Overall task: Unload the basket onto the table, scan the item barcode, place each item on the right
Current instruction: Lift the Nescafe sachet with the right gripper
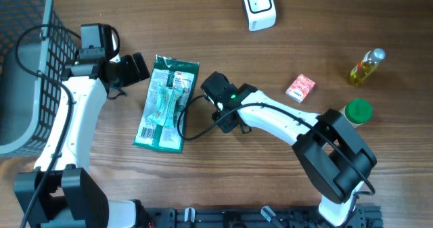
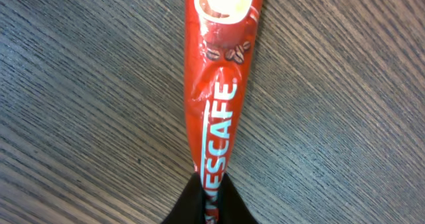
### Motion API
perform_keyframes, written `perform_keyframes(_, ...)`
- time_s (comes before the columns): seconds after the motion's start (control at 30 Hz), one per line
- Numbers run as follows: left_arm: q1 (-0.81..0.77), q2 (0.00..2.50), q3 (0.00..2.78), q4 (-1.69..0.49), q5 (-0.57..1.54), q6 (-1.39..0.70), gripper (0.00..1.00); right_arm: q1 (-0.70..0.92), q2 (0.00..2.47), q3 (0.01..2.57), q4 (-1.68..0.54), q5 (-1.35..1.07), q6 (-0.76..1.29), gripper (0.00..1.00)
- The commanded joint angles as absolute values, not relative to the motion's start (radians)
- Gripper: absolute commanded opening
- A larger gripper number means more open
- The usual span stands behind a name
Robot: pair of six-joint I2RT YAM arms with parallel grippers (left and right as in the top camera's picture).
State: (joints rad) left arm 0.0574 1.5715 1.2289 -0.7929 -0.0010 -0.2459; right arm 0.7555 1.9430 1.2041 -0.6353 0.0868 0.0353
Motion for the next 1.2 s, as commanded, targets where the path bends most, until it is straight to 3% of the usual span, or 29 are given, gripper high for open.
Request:
perform_keyframes(0.0, 0.060, 1.567, 1.236, -0.793, 0.007, -0.251, 1.00, 0.753, 1.958, 1.215, -0.649, 0.086, 0.030, 0.04)
perform_keyframes(0.33, 0.060, 1.567, 1.236, -0.793, 0.007, -0.251, 1.00, 0.739, 1.768, 1.226, -0.595, -0.287, 0.060, 0.04)
perform_keyframes(0.43, 0.060, 1.567, 1.236, -0.793, 0.007, -0.251, 1.00, 0.700, 1.767, 1.220, -0.551, -0.570, 0.064, 0.04)
perform_keyframes(0.63, 0.060, 1.567, 1.236, -0.793, 0.007, -0.251, 1.00, 0.676, 1.815, 1.215, -0.488, -0.824, 0.053, 0.04)
perform_keyframes(0.97, 0.060, 1.567, 1.236, -0.793, 0.007, -0.251, 1.00, 0.676, 2.049, 1.215, -0.353, -1.053, 0.052, 0.06)
perform_keyframes(1.1, 0.060, 1.567, 1.236, -0.793, 0.007, -0.251, 1.00, 0.675, 2.104, 1.215, -0.332, -1.019, 0.056, 0.09)
perform_keyframes(1.17, 0.060, 1.567, 1.236, -0.793, 0.007, -0.251, 1.00, 0.676, 2.104, 1.215, -0.334, -0.920, 0.096, 0.16)
